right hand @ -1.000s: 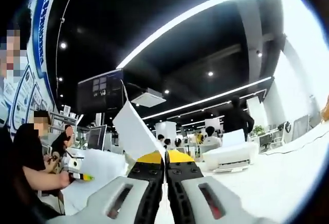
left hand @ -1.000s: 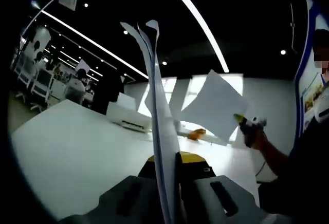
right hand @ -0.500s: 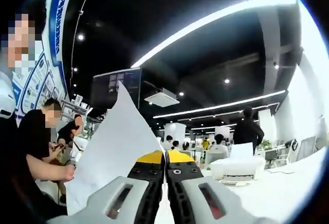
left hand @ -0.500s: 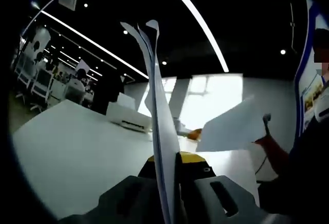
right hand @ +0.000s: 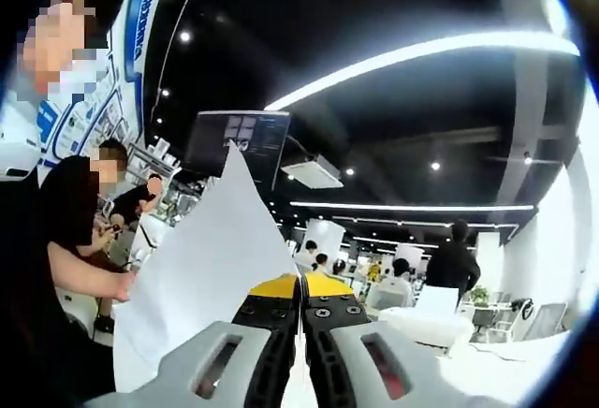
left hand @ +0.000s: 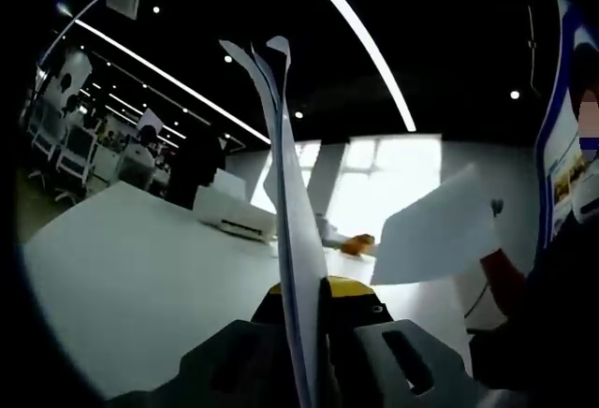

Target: Organize the stack of printing papers by aligning and flattening the scattered papers on the table

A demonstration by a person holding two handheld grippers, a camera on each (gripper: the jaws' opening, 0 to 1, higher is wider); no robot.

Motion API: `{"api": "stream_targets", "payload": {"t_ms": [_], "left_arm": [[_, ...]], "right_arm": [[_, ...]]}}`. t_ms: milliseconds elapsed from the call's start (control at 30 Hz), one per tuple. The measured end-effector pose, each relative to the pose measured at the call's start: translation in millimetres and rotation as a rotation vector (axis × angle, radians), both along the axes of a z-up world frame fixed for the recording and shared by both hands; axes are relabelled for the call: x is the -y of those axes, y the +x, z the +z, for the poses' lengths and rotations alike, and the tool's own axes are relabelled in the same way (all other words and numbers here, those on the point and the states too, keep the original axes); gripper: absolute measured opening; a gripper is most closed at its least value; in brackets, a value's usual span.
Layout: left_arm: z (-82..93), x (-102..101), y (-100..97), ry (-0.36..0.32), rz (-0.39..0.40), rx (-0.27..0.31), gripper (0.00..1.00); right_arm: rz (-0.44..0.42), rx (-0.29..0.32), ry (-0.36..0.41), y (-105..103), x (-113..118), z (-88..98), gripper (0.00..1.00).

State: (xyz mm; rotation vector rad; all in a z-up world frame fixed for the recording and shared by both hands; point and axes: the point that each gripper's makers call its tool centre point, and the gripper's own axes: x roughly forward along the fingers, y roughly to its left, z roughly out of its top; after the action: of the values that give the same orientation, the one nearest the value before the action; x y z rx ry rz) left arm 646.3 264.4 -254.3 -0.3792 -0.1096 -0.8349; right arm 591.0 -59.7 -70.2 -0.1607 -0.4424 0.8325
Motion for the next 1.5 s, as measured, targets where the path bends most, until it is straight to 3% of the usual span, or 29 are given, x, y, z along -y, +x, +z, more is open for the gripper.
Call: {"api": "stream_targets", "payload": {"t_ms": [200,500,900,1500], "left_arm": [[-0.1,1,-0.1,0.002,-0.003,0.001,0.06],[-1.1,1,0.5,0.007,-0.002,-0.002,0.06],[-1.1,3,-0.3,0.008,-0.003,-0.003,0.06],[-0.5,3,-0.8,0.009,-0.008,0.002,0.06]], "right_arm": [[0.089,0.012,0.044,-13,0,6.5,0.00],[0.135,0.031,0.019,-26,-1,9.5,0.00],[0.248,-0.059,-0.156,-30,-35,-16.4,0.00],[0.371,-0.136,-0.336,3,-97,-45.3,0.00]]}}
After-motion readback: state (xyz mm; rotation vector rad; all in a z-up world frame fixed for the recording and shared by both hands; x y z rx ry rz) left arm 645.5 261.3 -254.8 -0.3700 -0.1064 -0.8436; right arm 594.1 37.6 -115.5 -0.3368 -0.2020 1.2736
